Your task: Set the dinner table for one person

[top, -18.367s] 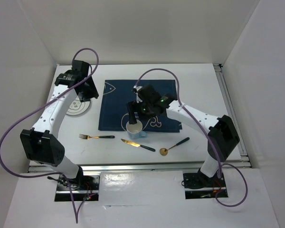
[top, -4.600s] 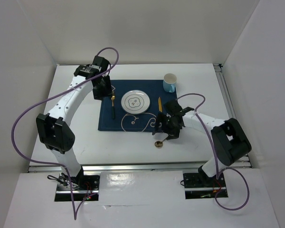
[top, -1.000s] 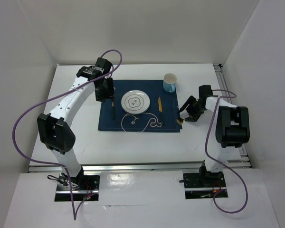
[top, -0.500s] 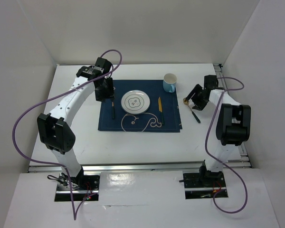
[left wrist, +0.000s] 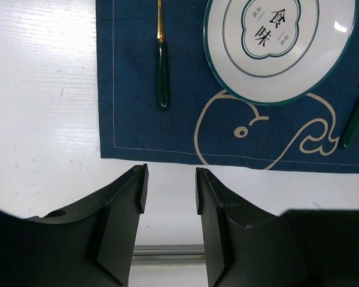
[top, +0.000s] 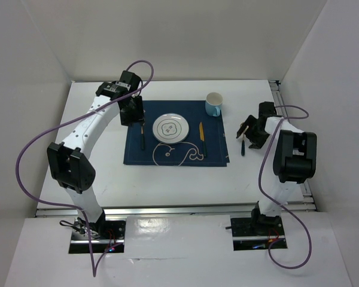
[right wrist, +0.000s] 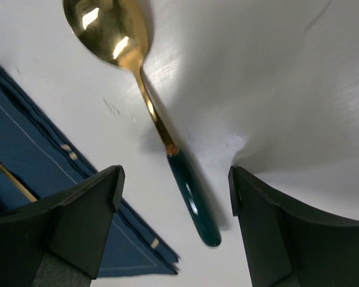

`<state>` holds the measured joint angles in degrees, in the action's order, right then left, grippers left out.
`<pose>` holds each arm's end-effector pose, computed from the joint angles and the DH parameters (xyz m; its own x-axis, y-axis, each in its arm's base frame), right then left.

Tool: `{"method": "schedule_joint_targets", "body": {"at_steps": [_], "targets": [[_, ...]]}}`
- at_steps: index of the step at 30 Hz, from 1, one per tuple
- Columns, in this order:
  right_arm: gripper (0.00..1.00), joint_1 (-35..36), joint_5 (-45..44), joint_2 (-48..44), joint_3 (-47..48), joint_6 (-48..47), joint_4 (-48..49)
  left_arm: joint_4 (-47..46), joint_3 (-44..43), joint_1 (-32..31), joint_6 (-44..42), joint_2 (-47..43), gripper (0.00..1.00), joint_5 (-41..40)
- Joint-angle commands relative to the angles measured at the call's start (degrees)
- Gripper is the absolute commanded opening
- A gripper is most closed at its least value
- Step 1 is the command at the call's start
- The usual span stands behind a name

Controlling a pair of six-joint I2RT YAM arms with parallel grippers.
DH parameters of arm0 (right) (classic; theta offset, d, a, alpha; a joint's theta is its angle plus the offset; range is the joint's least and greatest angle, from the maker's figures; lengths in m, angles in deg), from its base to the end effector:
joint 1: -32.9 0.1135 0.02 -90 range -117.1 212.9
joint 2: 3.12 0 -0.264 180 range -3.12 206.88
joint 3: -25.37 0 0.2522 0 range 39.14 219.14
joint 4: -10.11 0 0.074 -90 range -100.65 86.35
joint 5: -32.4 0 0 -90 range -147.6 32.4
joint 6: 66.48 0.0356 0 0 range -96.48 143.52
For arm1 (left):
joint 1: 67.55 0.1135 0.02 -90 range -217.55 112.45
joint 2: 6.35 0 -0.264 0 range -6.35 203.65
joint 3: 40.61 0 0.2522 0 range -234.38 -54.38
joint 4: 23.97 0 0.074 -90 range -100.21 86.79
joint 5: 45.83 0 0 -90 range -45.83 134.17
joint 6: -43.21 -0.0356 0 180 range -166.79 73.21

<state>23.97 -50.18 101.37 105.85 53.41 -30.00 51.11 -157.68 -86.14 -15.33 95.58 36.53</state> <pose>0.3604 -0.0520 0.1681 -0.7216 0.6136 -0.3205 0.5281 0.7873 0.3183 0.3548 -0.1143 0.3431 -0.8317 -0.2660 -0.4873 -0.2125 0.9634 -0.1633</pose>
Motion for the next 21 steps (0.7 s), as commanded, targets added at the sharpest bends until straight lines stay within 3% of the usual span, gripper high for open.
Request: {"method": "schedule_joint_targets", "body": {"at_steps": [1, 5, 9, 10, 15, 21], "targets": [[0.83, 4.16, -5.73, -3.24, -1.77, -1.59, -2.47, 0.12, -1.37, -0.13, -1.14, -0.24, 0.54, -0.1], [0.73, 8.22, -15.84, -0.78, -1.07, 0.43, -6.77, 0.12, -1.37, -0.66, -1.14, -0.24, 0.54, 0.43], [0.51, 8.93, -18.93, 0.37, -0.54, 1.84, -7.93, 0.12, -0.23, -0.66, -1.14, -1.38, 0.54, -0.1], [0.38, 8.93, -18.93, -0.16, -0.54, 1.84, -7.93, 0.12, -0.23, -0.66, -1.14, -1.38, 0.54, -0.1], [0.0, 9.98, -19.46, -3.93, -1.06, 1.84, -8.54, 0.12, 0.3, -0.66, -1.14, -1.91, 0.54, -0.1], [0.0, 15.51, -14.56, -12.02, -1.06, -3.07, -7.06, -0.41, 0.3, -0.66, -1.14, -1.91, 0.54, -0.1]]}}
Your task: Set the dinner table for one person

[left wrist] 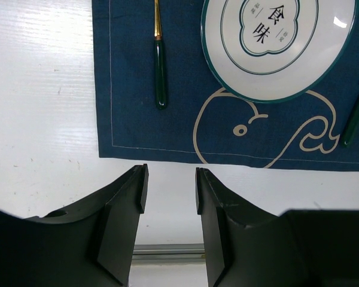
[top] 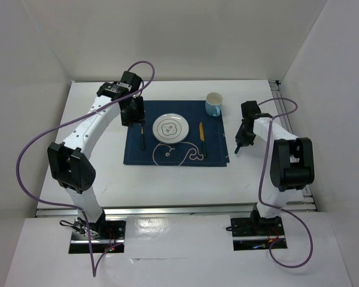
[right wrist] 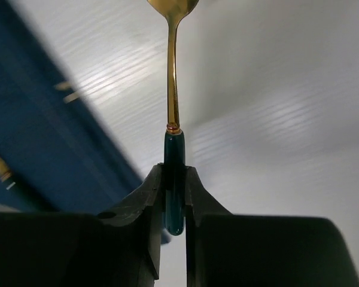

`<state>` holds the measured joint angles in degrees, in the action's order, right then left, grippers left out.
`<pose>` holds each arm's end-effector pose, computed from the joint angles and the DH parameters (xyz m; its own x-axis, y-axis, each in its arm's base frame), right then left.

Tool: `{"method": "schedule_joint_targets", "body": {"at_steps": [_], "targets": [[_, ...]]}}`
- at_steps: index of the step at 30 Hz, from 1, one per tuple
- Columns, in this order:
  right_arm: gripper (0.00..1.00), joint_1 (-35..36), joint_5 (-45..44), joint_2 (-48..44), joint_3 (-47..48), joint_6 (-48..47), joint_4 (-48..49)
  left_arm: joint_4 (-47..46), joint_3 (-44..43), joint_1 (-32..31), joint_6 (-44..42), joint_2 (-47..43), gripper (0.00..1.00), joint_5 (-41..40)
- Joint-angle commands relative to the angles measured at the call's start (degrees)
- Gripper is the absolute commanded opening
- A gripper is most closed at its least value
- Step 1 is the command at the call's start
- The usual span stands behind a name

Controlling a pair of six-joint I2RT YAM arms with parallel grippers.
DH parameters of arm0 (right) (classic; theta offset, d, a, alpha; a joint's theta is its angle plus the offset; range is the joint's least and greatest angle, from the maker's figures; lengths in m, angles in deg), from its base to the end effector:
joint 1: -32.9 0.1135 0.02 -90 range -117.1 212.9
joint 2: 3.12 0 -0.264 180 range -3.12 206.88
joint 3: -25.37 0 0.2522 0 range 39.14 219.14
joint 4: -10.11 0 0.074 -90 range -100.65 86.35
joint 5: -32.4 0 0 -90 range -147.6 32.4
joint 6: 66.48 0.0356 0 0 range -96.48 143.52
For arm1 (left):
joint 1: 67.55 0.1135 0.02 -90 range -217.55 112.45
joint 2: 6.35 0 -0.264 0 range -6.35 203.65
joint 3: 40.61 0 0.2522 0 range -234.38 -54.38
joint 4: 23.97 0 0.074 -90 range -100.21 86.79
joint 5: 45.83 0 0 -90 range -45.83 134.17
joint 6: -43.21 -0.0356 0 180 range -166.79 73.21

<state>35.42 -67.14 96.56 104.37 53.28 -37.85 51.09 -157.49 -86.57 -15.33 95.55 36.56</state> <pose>0.3400 0.0091 0.1831 -0.7993 0.4548 -0.3928 0.4765 0.8779 0.0468 0.3538 -0.1170 0.3423 -0.8350 -0.2594 -0.4854 -0.2054 0.9651 -0.1624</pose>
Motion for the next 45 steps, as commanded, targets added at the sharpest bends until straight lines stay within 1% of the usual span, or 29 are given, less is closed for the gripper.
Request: {"method": "schedule_joint_targets", "body": {"at_steps": [1, 2, 4, 8, 11, 16, 18, 19, 20, 23, 24, 27, 28, 30, 31, 33, 34, 35, 36, 37, 39, 40, 45], "targets": [[0.0, 5.46, 3.99, -8.0, 0.42, -4.17, 1.32, -0.39, 0.1, -0.22, -1.14, -1.89, 0.54, -0.64], [0.0, 8.17, 6.7, -8.01, 0.42, -4.18, 1.32, -0.39, 0.1, -0.22, -1.14, -1.89, 0.54, -0.64], [0.0, 10.56, 9.35, -8.1, 1.56, -4.18, 1.32, -0.39, 0.1, -0.22, -1.14, -1.89, 0.54, -0.64], [0.0, 14.95, 11.12, -3.02, 4.72, -4.18, 0.71, -0.39, 0.1, -0.22, -1.14, -1.89, 0.54, -0.64], [0.0, 16.28, 12.61, -0.02, 7.18, -3.66, 0.09, -0.39, 0.63, -0.22, -1.14, -2.42, 0.54, -0.64], [0.0, 18.91, 11.83, 5.43, 9.91, -3.65, 0.09, -0.39, 1.16, -0.22, -1.14, -3.55, 0.54, -1.17], [0.06, 18.92, 9.81, 7.1, 10.44, -2.95, 0.09, -0.39, 1.16, -0.22, -1.14, -3.56, 0.54, -1.17], [0.11, 18.92, 9.02, 7.63, 10.44, -2.17, -0.43, -0.39, 1.16, -0.22, -1.14, -3.56, 0.54, -1.17], [0.19, 18.92, 8.32, 7.64, 11.14, -2.16, -0.43, -0.39, 1.68, -0.22, -1.14, -3.56, 0.54, -1.17], [0.4, 18.92, 6.82, 8.16, 11.84, -1.46, -1.04, -0.39, 1.68, -0.22, -1.14, -4.09, 0.54, -1.7], [0.51, 19.44, 6.12, 8.69, 12.54, -0.85, -1.05, -0.39, 1.68, -0.22, -1.14, -4.09, 0.54, -1.7], [0.52, 19.45, 4.19, 7.47, 13.25, -0.31, -2.72, -0.39, 1.68, -0.22, -1.66, -4.09, 0.54, -1.7], [0.61, 19.45, 3.48, 5.81, 13.25, 0.21, -3.33, -0.39, 1.68, -0.22, -1.67, -4.61, 0.54, -1.7], [0.69, 19.45, 1.55, 3.69, 13.78, 0.82, -4.04, -0.39, 1.68, -0.22, -1.67, -4.61, 0.54, -1.7], [0.74, 19.45, 1.02, 1.16, 13.78, 0.83, -5.34, -0.39, 1.68, -0.22, -1.67, -4.61, 0.54, -1.7], [0.82, 18.75, -1.17, -1.58, 14.4, 1.35, -6.49, -0.39, 1.68, -0.22, -1.67, -4.61, 0.54, -1.7], [0.87, 17.35, -2.23, -4.55, 14.4, 1.36, -7.19, -0.39, 1.16, -0.22, -1.67, -5.14, 0.54, -1.7], [0.96, 16.73, -3.37, -6.23, 14.4, 2.23, -8.42, -0.39, 1.16, -0.22, -1.67, -5.14, 0.54, -1.7], [1.0, 15.94, -4.51, -7.9, 13.87, 3.54, -9.21, -0.39, 1.16, -0.22, -1.67, -5.75, 0.54, -1.18], [1.0, 13.76, -6.87, -9.75, 13.0, 4.34, -9.92, -0.39, 0.55, -0.22, -1.67, -5.76, 0.54, -1.17], [1.0, 10.85, -8.56, -15.28, 10.46, 5.57, -11.16, -0.91, 0.54, -0.22, -1.67, -6.98, 0.54, -1.17], [1.0, 7.62, -8.56, -18.87, 9.4, 5.57, -11.68, -0.92, 0.54, -0.22, -1.67, -7.94, 0.54, -0.56], [1.0, -0.4, -8.56, -27.42, 3.6, 2.85, -11.16, -4.69, 3.61, -0.22, -2.2, -12.25, 0.54, -0.56]]}}
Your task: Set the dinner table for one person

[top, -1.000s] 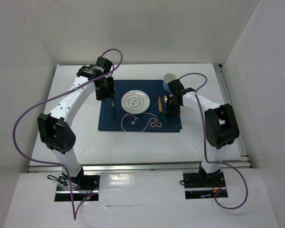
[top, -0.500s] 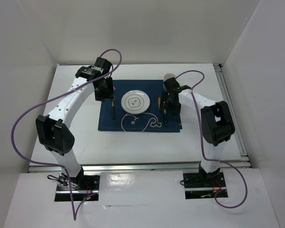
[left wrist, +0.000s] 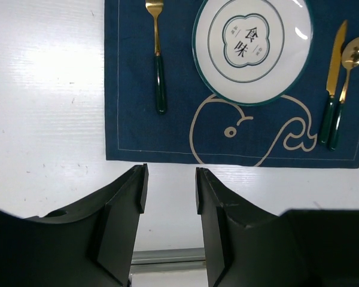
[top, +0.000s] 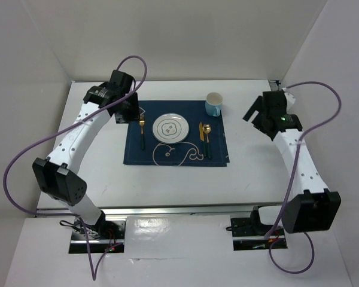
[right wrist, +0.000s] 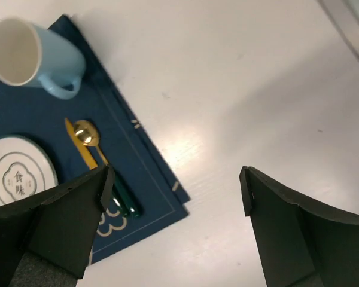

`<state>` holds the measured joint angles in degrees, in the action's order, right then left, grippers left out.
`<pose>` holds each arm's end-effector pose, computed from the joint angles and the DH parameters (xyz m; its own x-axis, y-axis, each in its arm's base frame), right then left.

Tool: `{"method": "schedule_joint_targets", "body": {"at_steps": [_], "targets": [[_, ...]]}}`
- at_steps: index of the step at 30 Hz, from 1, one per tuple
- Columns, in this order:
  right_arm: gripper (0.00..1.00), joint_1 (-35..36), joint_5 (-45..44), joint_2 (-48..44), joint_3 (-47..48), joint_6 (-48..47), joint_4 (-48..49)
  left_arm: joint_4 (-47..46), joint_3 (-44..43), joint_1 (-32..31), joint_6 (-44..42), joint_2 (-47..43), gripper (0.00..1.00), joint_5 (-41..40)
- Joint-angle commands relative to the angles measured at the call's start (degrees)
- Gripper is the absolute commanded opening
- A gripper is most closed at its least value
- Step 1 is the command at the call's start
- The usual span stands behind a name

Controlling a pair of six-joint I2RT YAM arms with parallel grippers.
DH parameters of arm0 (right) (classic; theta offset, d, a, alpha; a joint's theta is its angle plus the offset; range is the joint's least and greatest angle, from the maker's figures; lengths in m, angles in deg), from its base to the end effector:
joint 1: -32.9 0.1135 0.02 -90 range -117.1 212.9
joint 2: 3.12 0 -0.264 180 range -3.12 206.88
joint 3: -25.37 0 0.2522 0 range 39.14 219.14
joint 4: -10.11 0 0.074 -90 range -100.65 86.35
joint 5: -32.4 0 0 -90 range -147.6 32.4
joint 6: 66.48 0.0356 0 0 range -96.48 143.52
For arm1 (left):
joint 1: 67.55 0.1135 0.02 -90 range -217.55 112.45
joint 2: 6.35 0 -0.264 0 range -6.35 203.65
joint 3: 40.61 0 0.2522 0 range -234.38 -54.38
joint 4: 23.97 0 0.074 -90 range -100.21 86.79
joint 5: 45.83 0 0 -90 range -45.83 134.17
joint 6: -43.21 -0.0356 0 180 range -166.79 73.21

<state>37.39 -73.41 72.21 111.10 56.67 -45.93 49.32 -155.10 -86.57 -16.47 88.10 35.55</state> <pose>0.2768 0.0120 0.3370 -0.5341 0.4858 -0.6919 0.4857 0.8462 0.2192 0.3258 -0.1067 0.3756 -0.7738 -0.2612 -0.5771 -0.1775 0.9639 -0.1984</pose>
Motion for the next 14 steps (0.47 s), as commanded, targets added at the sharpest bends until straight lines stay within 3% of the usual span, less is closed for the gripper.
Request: {"method": "schedule_joint_targets", "body": {"at_steps": [1, 11, 14], "targets": [[1.0, -3.51, -1.51, -3.95, -3.15, -1.06, -3.85, -4.93, 3.15, -0.22, -1.06, -5.76, 0.54, 0.45], [1.0, -6.95, 0.16, -10.02, -9.47, -1.07, -5.09, -13.19, 11.16, -0.22, -1.59, -18.16, 0.56, -1.4], [1.0, -6.95, 2.71, -10.64, -10.88, -1.86, -3.16, -15.4, 14.85, -0.22, -2.64, -22.64, 0.63, -1.4]]}}
